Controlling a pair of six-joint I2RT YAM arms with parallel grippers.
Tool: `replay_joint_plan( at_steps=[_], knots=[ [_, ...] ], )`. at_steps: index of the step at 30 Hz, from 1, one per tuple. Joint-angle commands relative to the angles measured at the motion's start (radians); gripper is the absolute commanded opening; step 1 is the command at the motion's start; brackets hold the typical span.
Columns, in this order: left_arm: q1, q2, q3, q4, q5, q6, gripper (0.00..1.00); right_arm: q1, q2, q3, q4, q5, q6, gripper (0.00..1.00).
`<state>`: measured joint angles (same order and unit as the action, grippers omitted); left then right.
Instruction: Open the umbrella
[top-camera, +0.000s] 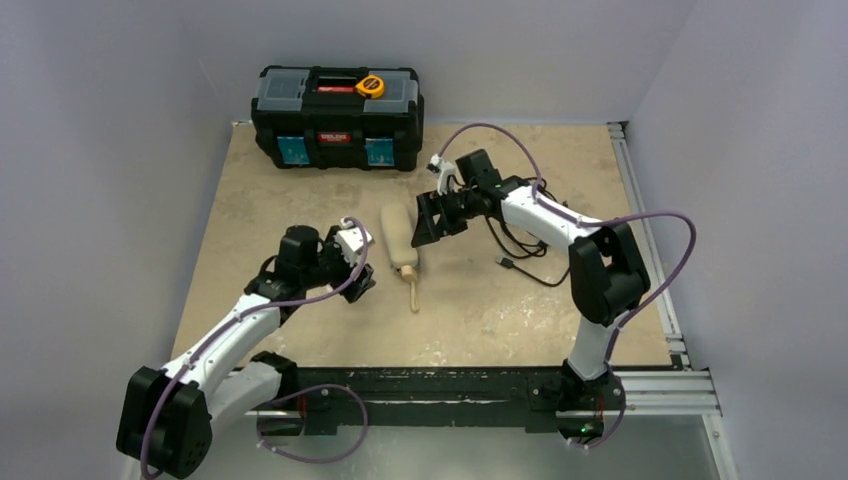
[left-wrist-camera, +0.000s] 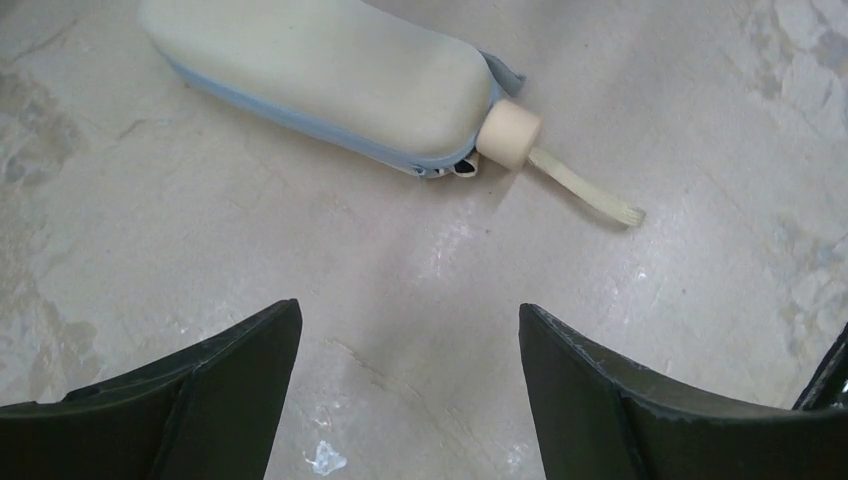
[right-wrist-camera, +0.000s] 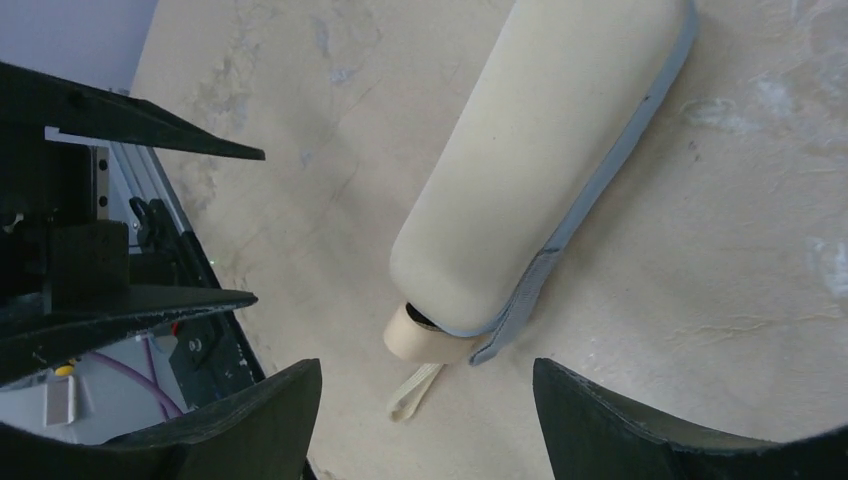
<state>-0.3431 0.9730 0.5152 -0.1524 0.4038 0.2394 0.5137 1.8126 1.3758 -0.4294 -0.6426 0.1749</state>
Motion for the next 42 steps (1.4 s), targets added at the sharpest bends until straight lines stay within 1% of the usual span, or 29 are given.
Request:
replay_joint_plan(
  at_steps=[1,2,4,5,7,9,11,13,15,17,19,20,23,26,28,30,32,34,35,37,39,42],
  knots=[
    [-0.010,0.021,-0.051,0.086,0.136,0.232,0.76,0.030,0.031,-0.022,0.111,0.031,0.094,0.77],
    [-0.022,0.043,-0.060,0.114,0.126,0.253,0.74,0.039,0.049,-0.020,0.125,0.040,0.102,0.77],
    [-0.040,0.108,-0.051,0.169,0.115,0.286,0.66,0.051,0.087,-0.004,0.150,0.052,0.120,0.77],
    [-0.053,0.134,-0.033,0.168,0.110,0.320,0.63,0.055,0.109,0.013,0.159,0.060,0.129,0.77],
    [-0.064,0.179,-0.020,0.205,0.092,0.360,0.59,0.059,0.150,0.048,0.166,0.074,0.140,0.77],
    [-0.065,0.233,0.006,0.205,0.090,0.400,0.56,0.059,0.186,0.077,0.171,0.085,0.145,0.75],
    [-0.065,0.283,0.040,0.201,0.078,0.416,0.52,0.059,0.215,0.098,0.168,0.083,0.134,0.71],
    [-0.068,0.322,0.082,0.164,0.066,0.412,0.48,0.058,0.240,0.109,0.164,0.057,0.126,0.65],
    [-0.071,0.329,0.102,0.155,0.065,0.409,0.47,0.057,0.255,0.105,0.159,0.042,0.121,0.57],
    [-0.079,0.331,0.133,0.090,0.064,0.405,0.46,0.056,0.259,0.086,0.157,0.033,0.110,0.50],
    [-0.085,0.333,0.154,0.073,0.048,0.386,0.45,0.052,0.256,0.050,0.168,0.015,0.113,0.44],
    [-0.090,0.339,0.171,0.056,0.040,0.374,0.44,0.049,0.253,0.033,0.176,0.002,0.118,0.41],
    [-0.100,0.359,0.280,-0.098,0.028,0.307,0.39,0.034,0.253,0.000,0.186,-0.020,0.128,0.35],
    [-0.101,0.310,0.298,-0.115,0.050,0.206,0.42,0.012,0.256,-0.013,0.181,-0.048,0.109,0.30],
    [-0.127,0.266,0.285,-0.081,0.075,0.098,0.44,0.004,0.256,-0.010,0.164,-0.056,0.074,0.26],
    [-0.179,0.244,0.263,-0.032,0.025,-0.001,0.44,0.002,0.251,-0.007,0.139,-0.064,0.041,0.25],
    [-0.217,0.223,0.183,0.060,-0.045,-0.074,0.44,0.000,0.237,-0.011,0.113,-0.075,0.002,0.22],
    [-0.258,0.209,0.119,0.166,-0.082,-0.120,0.42,-0.002,0.217,-0.018,0.068,-0.080,-0.046,0.21],
    [-0.289,0.212,0.095,0.208,-0.128,-0.128,0.41,-0.008,0.204,-0.025,0.050,-0.083,-0.070,0.21],
    [-0.346,0.235,0.072,0.241,-0.203,-0.158,0.39,-0.024,0.176,-0.050,0.010,-0.084,-0.112,0.19],
    [-0.373,0.256,0.048,0.280,-0.259,-0.206,0.38,-0.049,0.158,-0.064,-0.031,-0.086,-0.156,0.18],
    [-0.418,0.272,-0.025,0.435,-0.317,-0.207,0.37,-0.076,0.148,-0.074,-0.090,-0.081,-0.226,0.16]
  ],
)
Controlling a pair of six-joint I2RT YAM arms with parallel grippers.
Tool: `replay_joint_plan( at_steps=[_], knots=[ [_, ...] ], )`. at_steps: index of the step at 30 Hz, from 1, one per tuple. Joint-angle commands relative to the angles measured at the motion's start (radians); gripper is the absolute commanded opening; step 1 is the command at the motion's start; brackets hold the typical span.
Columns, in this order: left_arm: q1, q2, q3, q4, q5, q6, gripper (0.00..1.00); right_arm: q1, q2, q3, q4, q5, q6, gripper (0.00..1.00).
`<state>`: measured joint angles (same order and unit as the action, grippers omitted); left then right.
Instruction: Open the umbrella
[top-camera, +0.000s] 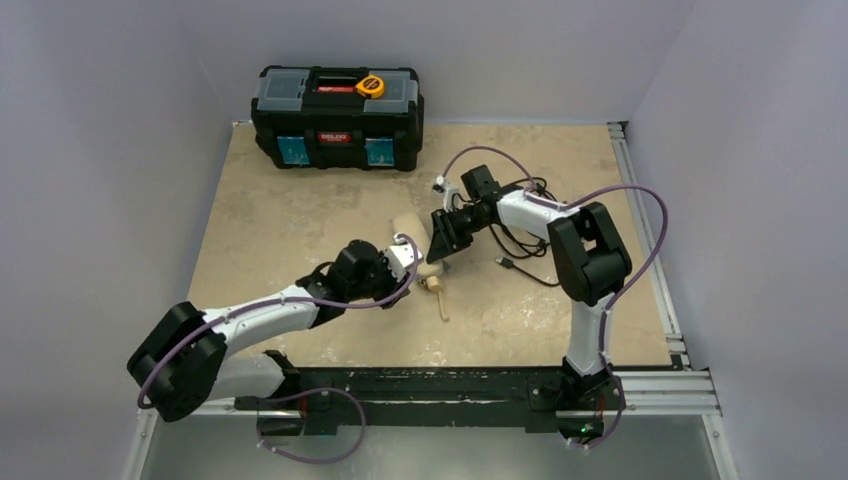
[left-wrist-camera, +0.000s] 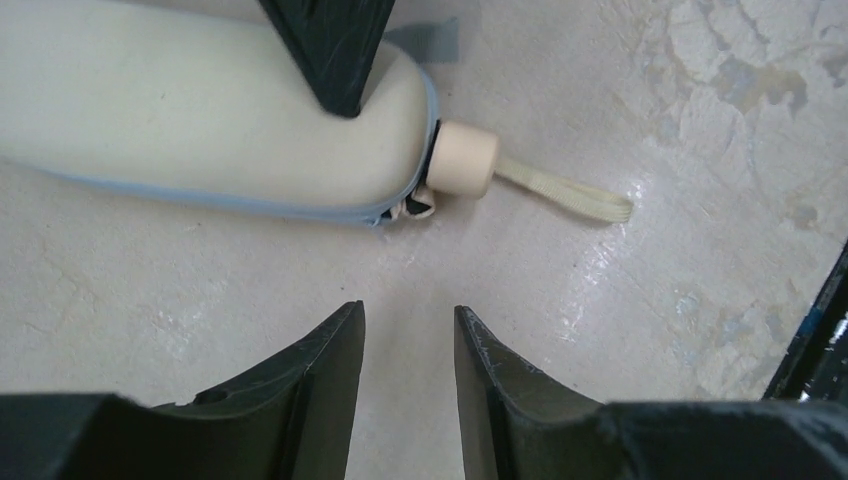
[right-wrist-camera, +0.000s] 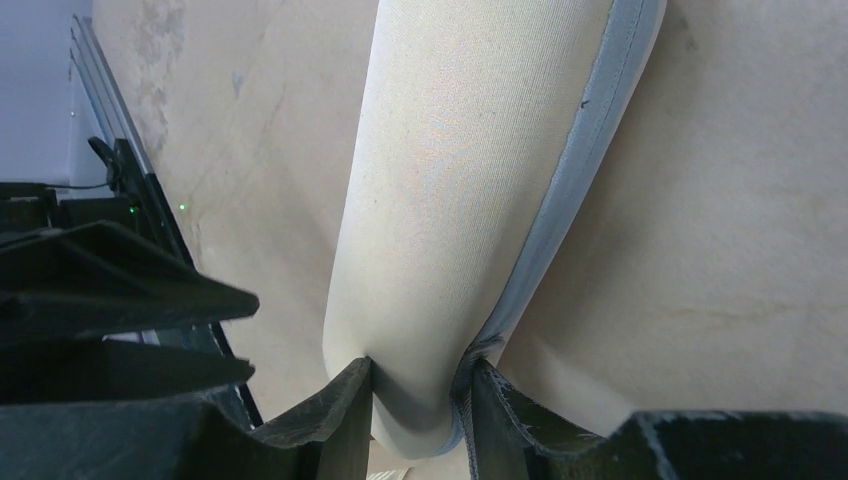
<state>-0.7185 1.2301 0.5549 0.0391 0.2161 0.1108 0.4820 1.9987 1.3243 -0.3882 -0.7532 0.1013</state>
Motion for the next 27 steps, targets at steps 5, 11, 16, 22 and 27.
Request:
replay_joint_plan(
  at_steps=[5,11,16,22,27],
  knots=[
    [-0.089,0.155,-0.084,0.386,-0.138,-0.054,0.36,-0.060,-0.043,-0.037,-0.189,0.028,-0.199,0.16],
    [-0.128,0.283,-0.015,0.455,-0.145,-0.035,0.36,-0.067,-0.041,-0.045,-0.202,0.014,-0.207,0.16],
    [-0.138,0.357,0.031,0.499,-0.133,-0.032,0.36,-0.077,-0.033,-0.035,-0.212,0.007,-0.211,0.15],
    [-0.136,0.417,0.071,0.540,-0.158,-0.036,0.28,-0.080,-0.018,-0.019,-0.234,0.003,-0.236,0.15],
    [-0.126,0.393,0.074,0.513,-0.173,-0.050,0.04,-0.081,-0.011,-0.016,-0.242,0.012,-0.256,0.14]
  ],
)
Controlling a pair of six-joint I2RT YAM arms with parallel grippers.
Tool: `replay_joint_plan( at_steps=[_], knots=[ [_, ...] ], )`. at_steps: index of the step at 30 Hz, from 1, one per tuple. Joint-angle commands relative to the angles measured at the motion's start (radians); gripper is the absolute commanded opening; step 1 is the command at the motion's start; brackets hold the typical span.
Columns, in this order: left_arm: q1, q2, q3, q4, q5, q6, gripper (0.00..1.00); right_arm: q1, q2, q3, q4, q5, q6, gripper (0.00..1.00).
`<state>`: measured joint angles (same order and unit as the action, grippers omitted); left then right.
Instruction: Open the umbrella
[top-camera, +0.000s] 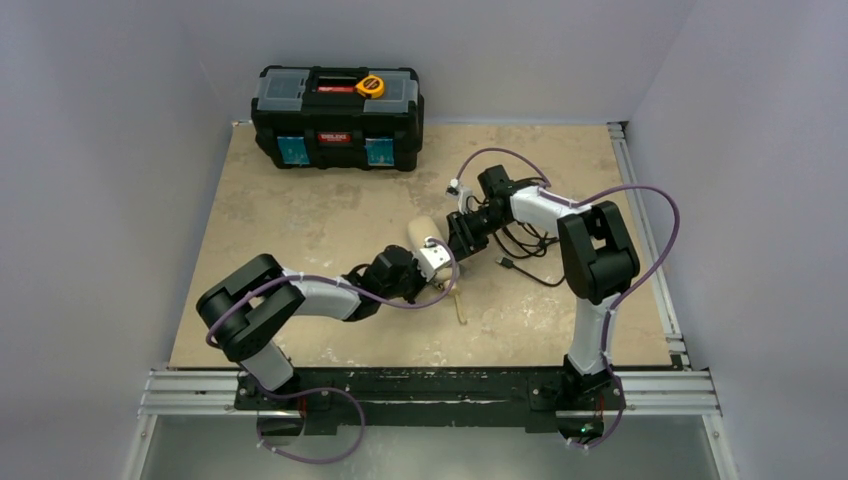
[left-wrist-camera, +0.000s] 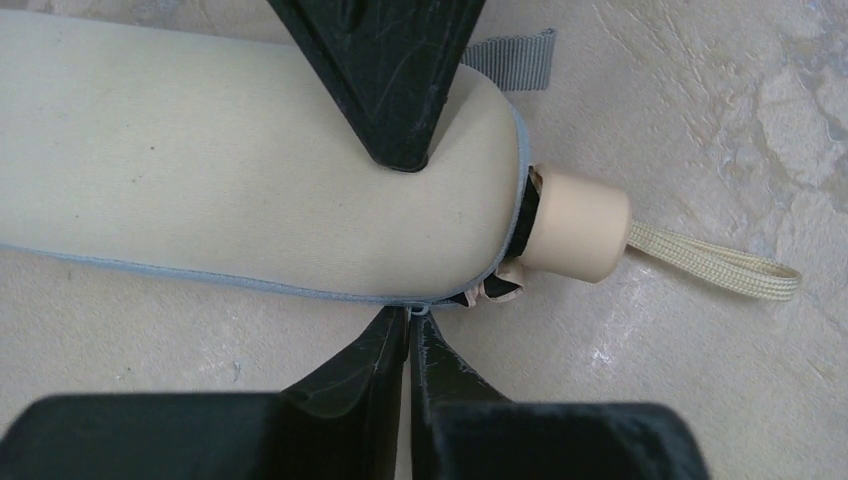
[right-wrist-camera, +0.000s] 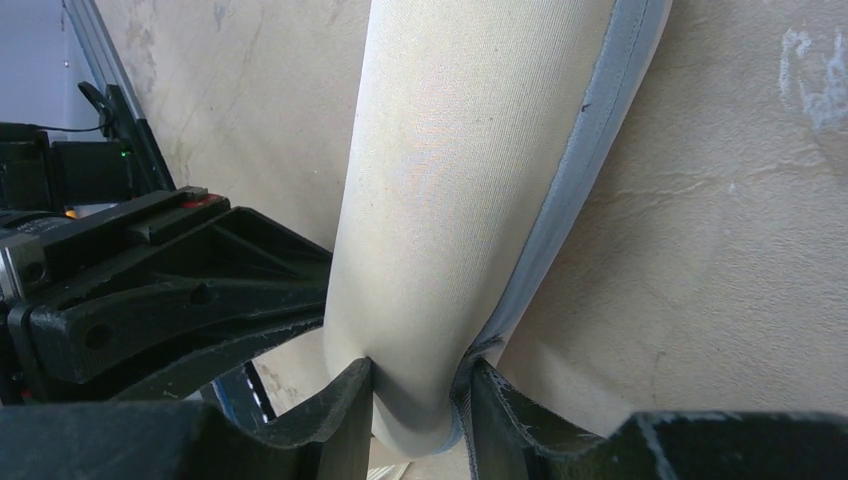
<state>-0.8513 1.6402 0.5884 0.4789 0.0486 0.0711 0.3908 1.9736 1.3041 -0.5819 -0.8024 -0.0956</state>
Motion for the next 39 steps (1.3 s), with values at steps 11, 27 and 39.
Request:
replay_joint_plan(
  at_steps=[11,27,39],
  knots=[
    [0.194,-0.043,0.088,-0.044,0.017,-0.059,0.00,0.007,0.023,0.012,-0.067,0.074,-0.129,0.12],
    [0.308,-0.082,0.137,-0.274,0.261,-0.322,0.00,0.007,-0.005,0.171,-0.150,0.289,-0.428,0.64],
    [0.305,-0.033,0.147,-0.254,0.297,-0.449,0.00,0.126,-0.287,0.010,0.115,0.382,-0.347,0.89]
  ],
)
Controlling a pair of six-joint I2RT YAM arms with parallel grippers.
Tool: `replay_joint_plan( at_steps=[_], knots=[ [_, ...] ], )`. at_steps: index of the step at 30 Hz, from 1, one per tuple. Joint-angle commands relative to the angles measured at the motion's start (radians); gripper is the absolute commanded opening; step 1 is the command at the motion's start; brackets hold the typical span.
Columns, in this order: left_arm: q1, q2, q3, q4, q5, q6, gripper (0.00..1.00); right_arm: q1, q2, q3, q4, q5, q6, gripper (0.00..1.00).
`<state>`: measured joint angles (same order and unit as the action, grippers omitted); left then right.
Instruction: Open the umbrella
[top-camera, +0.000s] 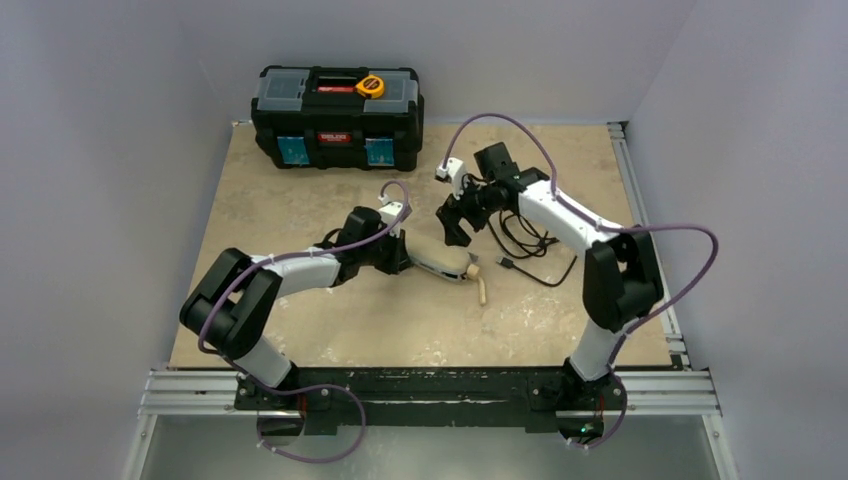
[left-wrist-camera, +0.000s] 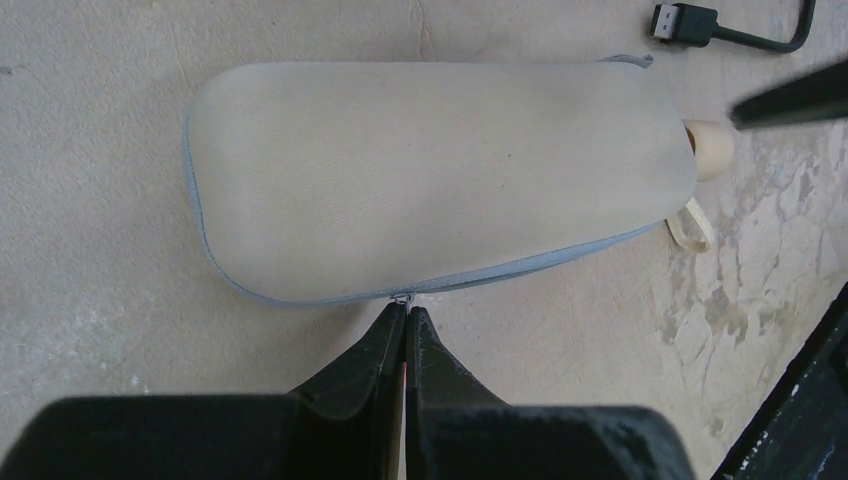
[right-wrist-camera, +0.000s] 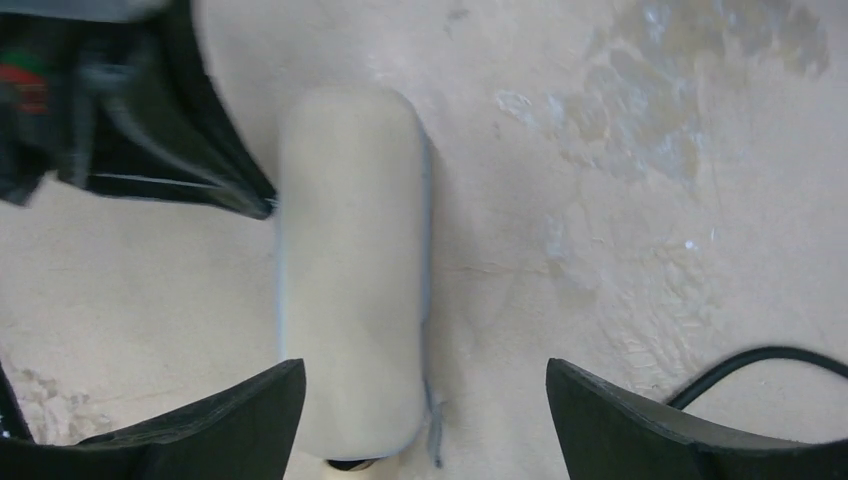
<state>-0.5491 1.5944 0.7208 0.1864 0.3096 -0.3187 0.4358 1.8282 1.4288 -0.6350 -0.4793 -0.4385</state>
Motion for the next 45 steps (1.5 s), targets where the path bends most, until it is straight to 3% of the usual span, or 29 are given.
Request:
replay_joint_plan(
  at_steps=[1,6,13,20,25,30,38,45],
  knots=[
    [0.004,0.017,0.015,0.034,0.039,-0.063,0.00,0.098,-0.160,-0.156,0.209,0.072,-0.011,0.86],
    [0.003,0.023,0.004,0.032,0.037,-0.091,0.00,0.173,-0.156,-0.243,0.298,0.133,-0.088,0.78],
    [0.012,0.014,0.011,0.005,0.018,-0.131,0.00,0.225,-0.102,-0.294,0.331,0.198,-0.147,0.75],
    [0.079,-0.052,0.009,-0.134,0.003,-0.114,0.00,0.222,-0.106,-0.395,0.336,0.265,-0.239,0.49],
    [0.117,-0.085,0.018,-0.233,-0.037,-0.089,0.00,0.220,-0.172,-0.467,0.329,0.265,-0.311,0.41],
    [0.120,-0.089,0.033,-0.238,-0.032,0.025,0.00,0.217,-0.276,-0.587,0.346,0.238,-0.473,0.34],
    [0.118,-0.014,0.097,-0.135,0.197,0.304,0.00,0.214,-0.506,-0.820,0.391,0.090,-0.922,0.33],
    [0.107,0.100,0.223,-0.164,0.277,0.454,0.00,0.214,-0.534,-0.892,0.407,0.011,-1.161,0.29]
  ],
)
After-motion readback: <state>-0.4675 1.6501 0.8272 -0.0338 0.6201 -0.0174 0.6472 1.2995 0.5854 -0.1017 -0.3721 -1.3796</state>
